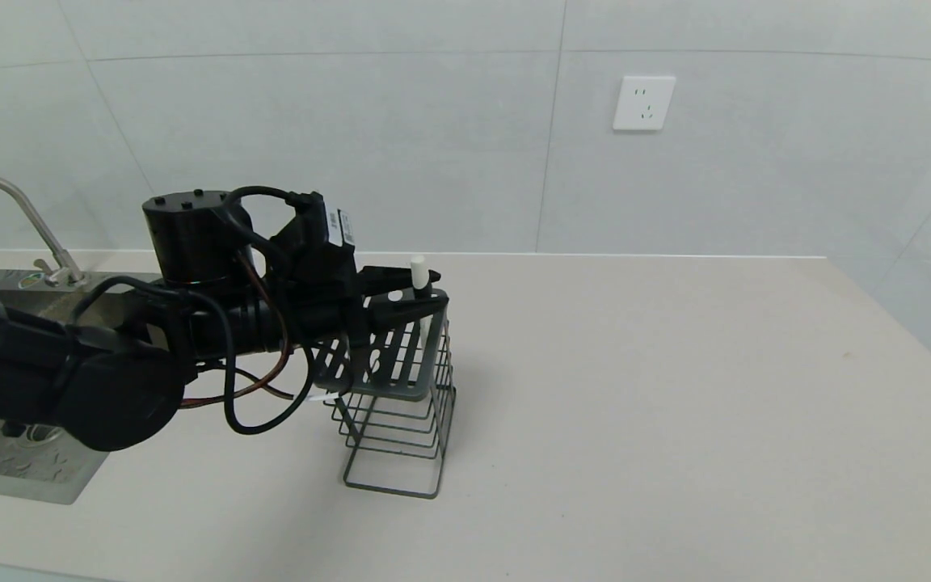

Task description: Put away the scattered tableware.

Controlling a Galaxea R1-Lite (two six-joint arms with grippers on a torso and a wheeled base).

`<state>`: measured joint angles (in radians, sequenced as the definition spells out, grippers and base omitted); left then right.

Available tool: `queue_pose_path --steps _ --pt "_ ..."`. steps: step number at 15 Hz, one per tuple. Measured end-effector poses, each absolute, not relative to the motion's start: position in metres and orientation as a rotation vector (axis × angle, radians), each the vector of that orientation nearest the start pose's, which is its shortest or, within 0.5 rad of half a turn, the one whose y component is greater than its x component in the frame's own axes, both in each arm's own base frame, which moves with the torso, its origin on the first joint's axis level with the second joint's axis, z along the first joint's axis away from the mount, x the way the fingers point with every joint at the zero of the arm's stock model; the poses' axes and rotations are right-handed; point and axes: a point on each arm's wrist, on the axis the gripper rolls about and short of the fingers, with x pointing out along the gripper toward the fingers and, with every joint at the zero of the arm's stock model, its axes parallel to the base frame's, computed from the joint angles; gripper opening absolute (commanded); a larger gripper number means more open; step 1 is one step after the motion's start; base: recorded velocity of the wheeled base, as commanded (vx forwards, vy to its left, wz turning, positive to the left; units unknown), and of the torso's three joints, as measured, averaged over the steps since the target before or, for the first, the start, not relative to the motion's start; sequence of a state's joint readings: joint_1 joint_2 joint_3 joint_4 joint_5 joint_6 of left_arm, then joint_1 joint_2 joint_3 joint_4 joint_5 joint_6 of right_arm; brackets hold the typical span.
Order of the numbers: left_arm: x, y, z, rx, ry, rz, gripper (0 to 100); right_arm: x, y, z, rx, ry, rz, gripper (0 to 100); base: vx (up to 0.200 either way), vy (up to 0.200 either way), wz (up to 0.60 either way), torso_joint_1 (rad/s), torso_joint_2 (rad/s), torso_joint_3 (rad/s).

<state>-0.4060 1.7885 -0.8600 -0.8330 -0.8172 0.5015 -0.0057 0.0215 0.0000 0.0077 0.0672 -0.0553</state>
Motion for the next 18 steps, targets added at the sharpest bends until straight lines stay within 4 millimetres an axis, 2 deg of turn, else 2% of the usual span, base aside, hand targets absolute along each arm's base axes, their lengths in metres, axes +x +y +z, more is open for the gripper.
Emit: queue_pose_path --steps 12,13,18 --pt "0.296 -0.143 0.181 0.402 -0.178 -1.227 0 -0.021 0.002 0.075 -0.054 0.027 0.063 0 0.000 0.000 0.00 0.000 0.00 0.000" --pt "0.295 -0.143 0.180 0.394 -0.166 -1.229 100 -0.021 0.002 0.075 -0.054 0.027 0.064 0 0.000 0.000 0.00 0.000 0.00 0.000" --pt "0.293 -0.141 0.174 0.389 -0.143 -1.227 100 -0.021 0.002 0.075 -0.054 0.027 0.064 0 0.000 0.000 0.00 0.000 0.00 0.000"
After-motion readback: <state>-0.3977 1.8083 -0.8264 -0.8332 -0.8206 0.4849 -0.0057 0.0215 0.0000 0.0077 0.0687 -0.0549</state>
